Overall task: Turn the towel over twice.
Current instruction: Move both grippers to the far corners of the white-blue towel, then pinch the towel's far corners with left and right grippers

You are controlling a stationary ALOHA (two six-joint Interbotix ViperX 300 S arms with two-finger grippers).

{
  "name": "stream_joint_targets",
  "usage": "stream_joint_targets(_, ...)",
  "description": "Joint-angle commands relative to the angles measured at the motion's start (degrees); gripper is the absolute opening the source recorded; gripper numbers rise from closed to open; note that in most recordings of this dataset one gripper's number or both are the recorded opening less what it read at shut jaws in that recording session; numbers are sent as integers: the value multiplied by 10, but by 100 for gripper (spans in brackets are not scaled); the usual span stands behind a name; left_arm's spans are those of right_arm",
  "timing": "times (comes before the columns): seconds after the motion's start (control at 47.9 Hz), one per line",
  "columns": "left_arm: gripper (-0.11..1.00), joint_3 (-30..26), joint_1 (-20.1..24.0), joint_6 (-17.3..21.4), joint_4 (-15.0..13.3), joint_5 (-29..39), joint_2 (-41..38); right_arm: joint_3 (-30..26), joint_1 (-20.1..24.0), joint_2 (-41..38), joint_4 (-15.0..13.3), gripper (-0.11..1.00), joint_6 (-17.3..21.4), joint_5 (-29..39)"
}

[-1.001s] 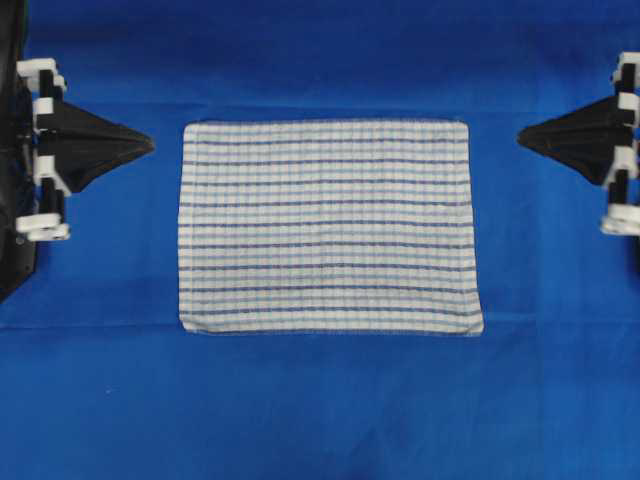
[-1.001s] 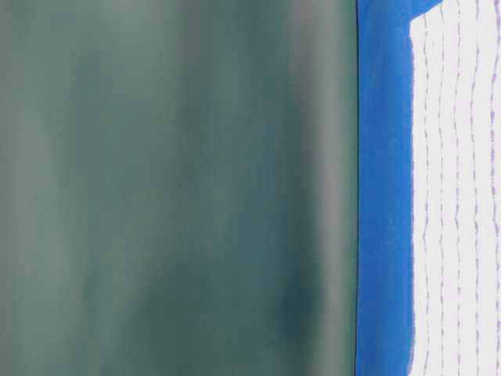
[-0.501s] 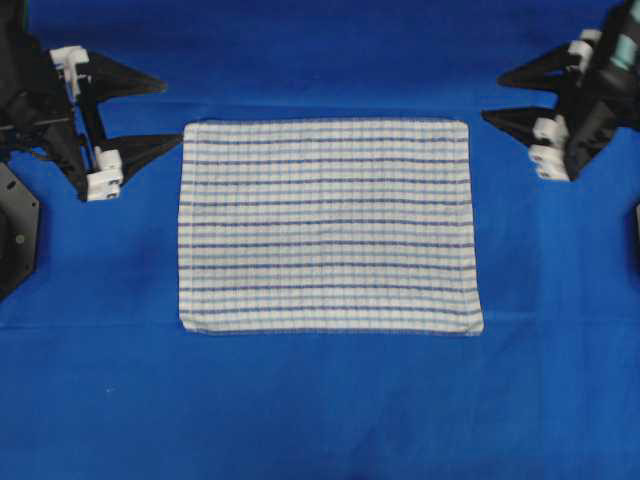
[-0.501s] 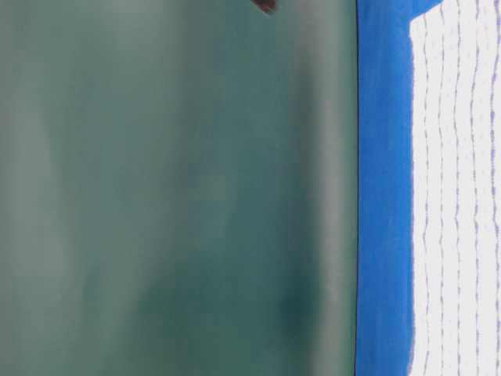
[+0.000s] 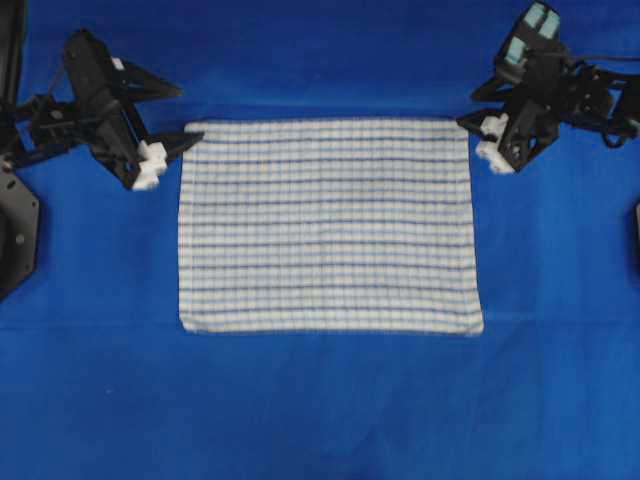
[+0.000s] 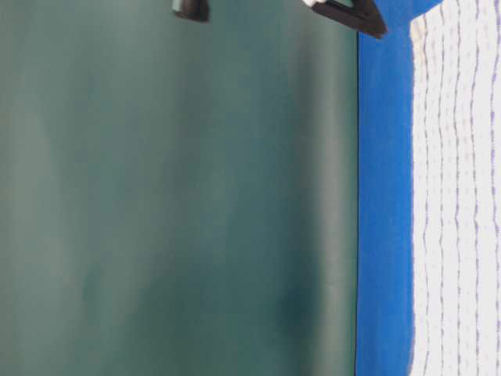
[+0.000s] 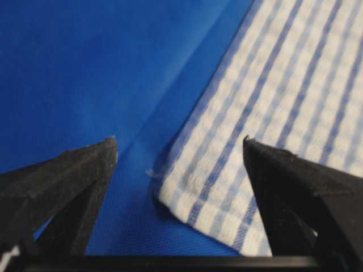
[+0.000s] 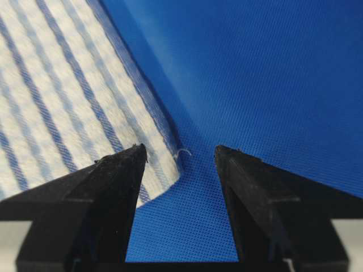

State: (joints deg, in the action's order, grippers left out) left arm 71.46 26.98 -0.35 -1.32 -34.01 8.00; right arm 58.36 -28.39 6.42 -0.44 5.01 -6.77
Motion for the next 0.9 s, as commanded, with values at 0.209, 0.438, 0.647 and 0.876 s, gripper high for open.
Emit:
stream_joint_targets(0.209, 89, -33, 22, 1, -1, -39, -93, -12, -15, -54, -2, 59, -1, -35)
stream_joint_targets(0.438, 82, -37, 22, 1, 0, -33, -102, -12, -16, -58, -3, 58, -1, -35)
stream_joint_targets(0.647, 32, -40, 21, 10, -1, 12, -103, -12, -16, -58, -2, 34, -4, -33)
stream_joint_targets(0.876, 3, -45, 19, 11, 0, 43, -103, -13, -15, -57, -2, 5, -3, -33)
